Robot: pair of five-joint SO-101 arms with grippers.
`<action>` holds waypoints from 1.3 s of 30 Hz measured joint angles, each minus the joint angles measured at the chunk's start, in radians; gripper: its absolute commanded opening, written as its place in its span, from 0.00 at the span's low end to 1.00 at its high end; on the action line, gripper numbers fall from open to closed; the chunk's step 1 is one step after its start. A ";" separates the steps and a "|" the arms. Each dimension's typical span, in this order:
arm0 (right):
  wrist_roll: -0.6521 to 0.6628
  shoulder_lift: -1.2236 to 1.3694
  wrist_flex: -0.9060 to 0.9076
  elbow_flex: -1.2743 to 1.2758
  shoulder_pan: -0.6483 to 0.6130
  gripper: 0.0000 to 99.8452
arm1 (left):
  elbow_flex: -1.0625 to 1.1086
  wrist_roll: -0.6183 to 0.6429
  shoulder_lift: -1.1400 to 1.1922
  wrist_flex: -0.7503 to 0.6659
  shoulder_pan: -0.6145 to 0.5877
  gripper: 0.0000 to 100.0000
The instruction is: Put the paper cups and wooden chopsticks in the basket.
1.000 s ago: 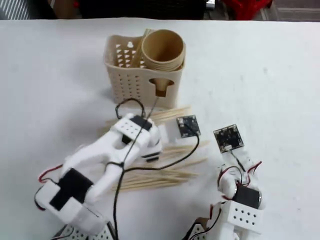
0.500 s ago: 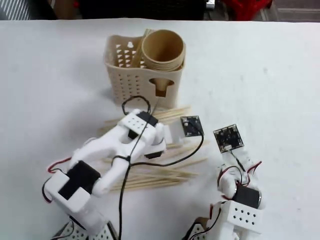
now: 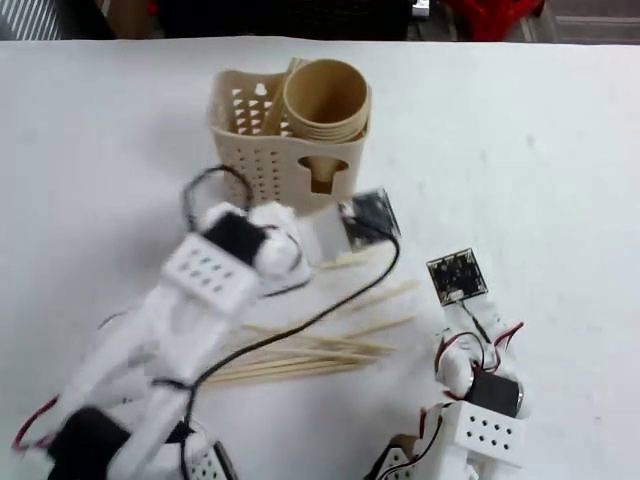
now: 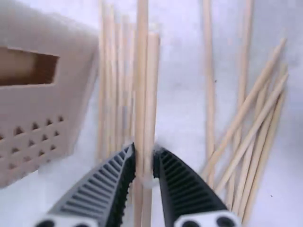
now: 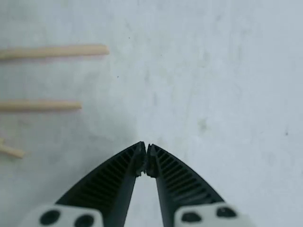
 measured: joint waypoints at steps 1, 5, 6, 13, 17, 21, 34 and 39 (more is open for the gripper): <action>0.000 0.000 0.000 0.000 0.000 0.02 | -0.026 0.008 -0.043 0.023 -0.009 0.02; 0.000 0.000 0.000 0.000 0.000 0.02 | -0.181 0.052 -0.164 0.084 -0.063 0.02; 0.000 0.000 0.000 0.000 0.000 0.02 | -0.233 0.068 -0.176 0.092 -0.077 0.02; 0.000 0.000 0.000 0.000 0.000 0.02 | -0.601 0.259 -0.193 -0.005 -0.135 0.02; 0.000 0.000 0.000 0.000 0.000 0.02 | -0.635 0.400 -0.204 -0.178 -0.149 0.02; 0.000 0.000 0.000 0.000 0.000 0.02 | -0.543 0.525 -0.204 -0.446 -0.190 0.02; 0.000 0.000 0.000 0.000 0.000 0.02 | -0.127 0.620 -0.035 -1.131 -0.281 0.02; 0.000 0.000 0.000 0.000 0.000 0.02 | -0.123 0.654 0.074 -1.178 -0.307 0.02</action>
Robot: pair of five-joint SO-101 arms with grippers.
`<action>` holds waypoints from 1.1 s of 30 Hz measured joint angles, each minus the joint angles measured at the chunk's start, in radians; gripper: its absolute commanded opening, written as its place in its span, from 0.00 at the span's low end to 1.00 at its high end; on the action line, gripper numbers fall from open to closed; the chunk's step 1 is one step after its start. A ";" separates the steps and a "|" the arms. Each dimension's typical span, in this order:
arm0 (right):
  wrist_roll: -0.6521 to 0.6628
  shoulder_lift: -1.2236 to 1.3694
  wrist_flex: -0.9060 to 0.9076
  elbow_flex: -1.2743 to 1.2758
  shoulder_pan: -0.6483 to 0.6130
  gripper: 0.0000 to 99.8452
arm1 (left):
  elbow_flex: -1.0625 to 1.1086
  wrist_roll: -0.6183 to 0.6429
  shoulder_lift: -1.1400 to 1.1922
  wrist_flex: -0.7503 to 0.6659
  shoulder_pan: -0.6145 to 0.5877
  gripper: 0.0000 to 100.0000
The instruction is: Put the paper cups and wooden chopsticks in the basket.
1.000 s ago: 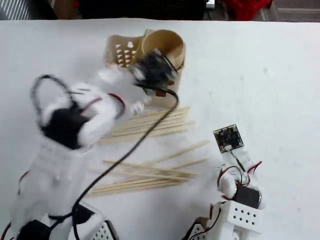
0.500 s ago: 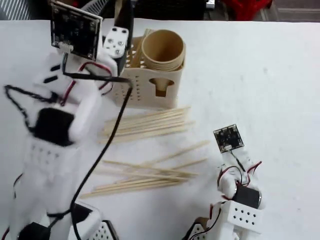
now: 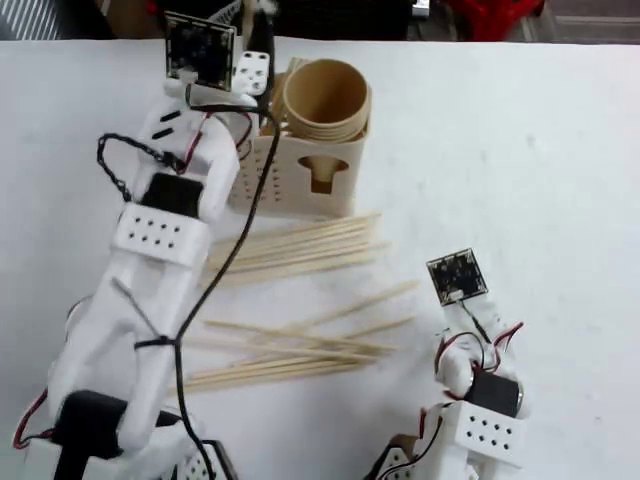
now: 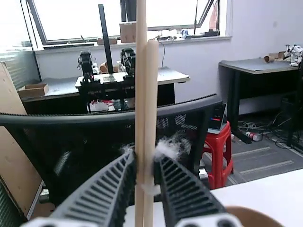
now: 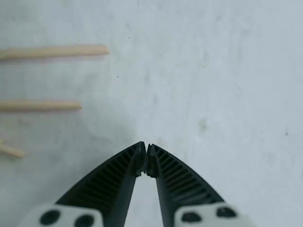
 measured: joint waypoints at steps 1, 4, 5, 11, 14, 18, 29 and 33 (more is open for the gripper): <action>0.000 0.000 0.000 0.000 0.000 0.02 | 0.002 0.002 0.011 0.000 0.000 0.02; 0.000 0.000 0.000 0.000 0.000 0.02 | 0.011 0.003 0.031 0.000 0.000 0.05; 0.000 0.000 0.000 0.000 0.000 0.02 | 0.011 0.003 0.035 0.003 0.000 0.07; 0.000 0.000 0.000 0.000 0.000 0.02 | 0.011 0.003 0.037 0.072 -0.003 0.09; 0.000 0.000 0.000 0.012 -0.002 0.02 | 0.011 0.003 0.037 0.100 -0.012 0.09; 0.000 0.000 0.000 0.017 -0.002 0.02 | 0.011 0.003 0.037 0.104 -0.038 0.09; 0.000 0.000 -0.083 0.057 0.000 0.02 | -0.423 0.077 0.038 0.651 -0.166 0.09; 0.000 0.002 -0.026 0.009 0.000 0.02 | -0.614 0.081 0.037 0.893 -0.252 0.09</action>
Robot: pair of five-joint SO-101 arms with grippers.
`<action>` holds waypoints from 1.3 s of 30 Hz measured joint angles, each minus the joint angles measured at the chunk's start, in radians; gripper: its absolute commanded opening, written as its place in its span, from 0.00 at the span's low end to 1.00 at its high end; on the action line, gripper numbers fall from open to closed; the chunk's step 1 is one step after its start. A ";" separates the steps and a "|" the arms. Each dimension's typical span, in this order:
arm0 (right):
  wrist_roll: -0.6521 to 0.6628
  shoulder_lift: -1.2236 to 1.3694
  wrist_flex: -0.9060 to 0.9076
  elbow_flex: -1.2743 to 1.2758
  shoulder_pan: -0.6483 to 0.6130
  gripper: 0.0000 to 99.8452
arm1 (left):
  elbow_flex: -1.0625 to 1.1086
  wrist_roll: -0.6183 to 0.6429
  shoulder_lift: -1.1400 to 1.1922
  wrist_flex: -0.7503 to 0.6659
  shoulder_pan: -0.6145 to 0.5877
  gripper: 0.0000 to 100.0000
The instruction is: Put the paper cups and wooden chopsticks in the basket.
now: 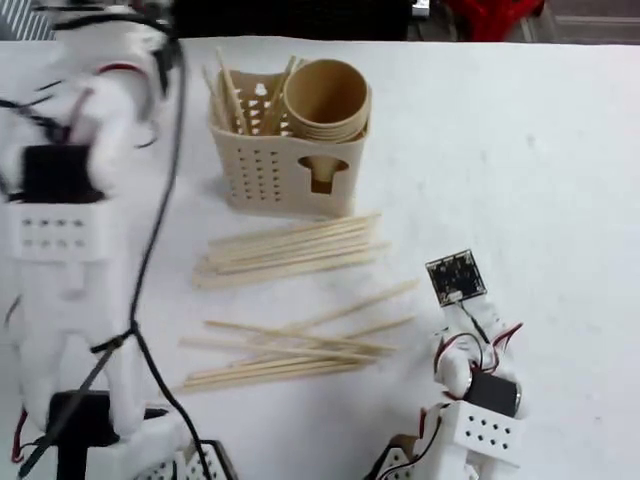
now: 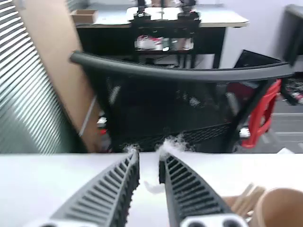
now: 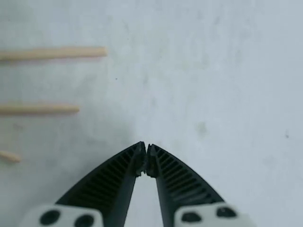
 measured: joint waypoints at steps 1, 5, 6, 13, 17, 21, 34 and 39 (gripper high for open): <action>0.000 0.000 0.015 -0.020 0.000 0.02 | -0.014 0.003 -0.002 0.040 -0.032 0.09; 0.000 0.000 0.107 -0.133 -0.025 0.02 | -0.020 0.003 0.055 0.158 -0.180 0.09; 0.000 0.000 0.137 -0.169 -0.041 0.02 | -0.020 0.003 0.084 0.183 -0.213 0.09; 0.000 0.083 0.308 -0.417 -0.267 0.06 | -0.018 -0.018 0.365 0.336 -0.302 0.09; 0.000 0.299 0.316 -0.551 -0.425 0.13 | -0.018 -0.009 0.551 0.353 -0.319 0.09; 0.000 0.575 0.316 -0.692 -0.638 0.14 | -0.018 0.069 0.690 0.345 -0.316 0.09; 0.000 1.166 0.213 -0.911 -1.154 0.14 | -0.018 0.107 0.832 0.195 -0.339 0.09; 0.000 1.235 0.117 -0.911 -1.172 0.14 | -0.018 0.107 0.855 0.189 -0.341 0.09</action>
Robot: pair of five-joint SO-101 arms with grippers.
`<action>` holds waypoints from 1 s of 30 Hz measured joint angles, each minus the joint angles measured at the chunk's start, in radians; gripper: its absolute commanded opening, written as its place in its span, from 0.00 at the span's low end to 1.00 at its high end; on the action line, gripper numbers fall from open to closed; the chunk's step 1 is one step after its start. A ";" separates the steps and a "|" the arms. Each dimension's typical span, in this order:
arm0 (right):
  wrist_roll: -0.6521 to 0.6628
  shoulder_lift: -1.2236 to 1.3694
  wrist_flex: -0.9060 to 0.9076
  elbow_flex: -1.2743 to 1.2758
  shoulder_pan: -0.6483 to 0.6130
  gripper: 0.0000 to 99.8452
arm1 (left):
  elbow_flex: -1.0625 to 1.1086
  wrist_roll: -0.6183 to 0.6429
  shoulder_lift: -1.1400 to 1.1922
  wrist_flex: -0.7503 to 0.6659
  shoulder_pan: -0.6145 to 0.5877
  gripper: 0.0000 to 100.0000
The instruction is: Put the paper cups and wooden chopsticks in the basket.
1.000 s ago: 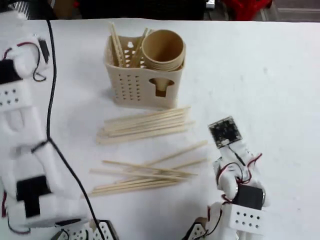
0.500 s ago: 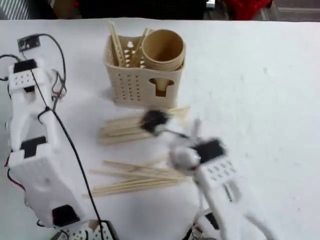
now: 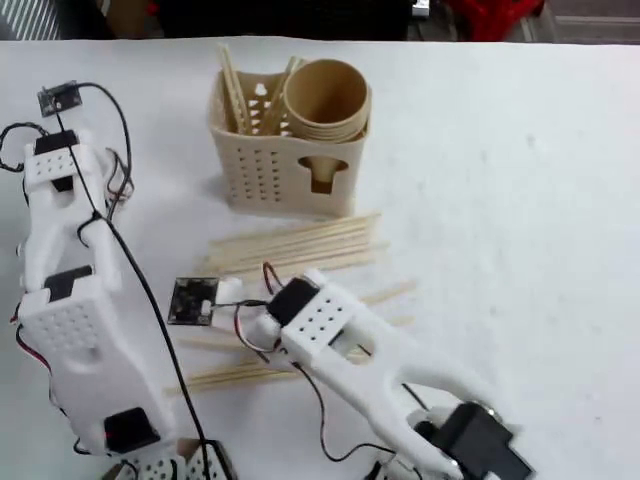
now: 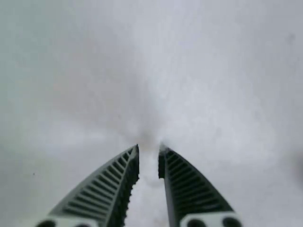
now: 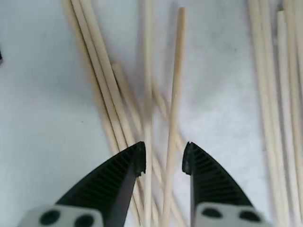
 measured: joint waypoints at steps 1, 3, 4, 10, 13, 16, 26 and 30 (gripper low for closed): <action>0.000 0.017 -0.020 0.000 0.002 0.14 | 0.000 0.000 0.003 0.000 0.000 0.09; 0.000 0.048 -0.055 0.006 0.002 0.14 | 0.000 0.000 0.003 0.000 0.000 0.09; 0.000 0.055 -0.064 0.008 0.002 0.14 | 0.000 0.000 0.003 0.000 0.000 0.09; 0.000 0.103 -0.077 0.008 0.002 0.14 | 0.000 0.000 0.003 0.000 0.000 0.09; 0.000 0.126 -0.077 0.006 0.002 0.14 | 0.000 0.000 0.003 0.000 0.000 0.09; 0.000 0.147 -0.080 0.006 0.002 0.15 | 0.000 0.000 0.003 0.000 0.000 0.09; 0.023 0.193 -0.083 -0.003 0.005 0.11 | 0.000 0.000 0.003 0.000 0.000 0.09; 0.023 0.218 -0.078 -0.035 0.034 0.06 | 0.000 0.000 0.003 0.000 0.000 0.09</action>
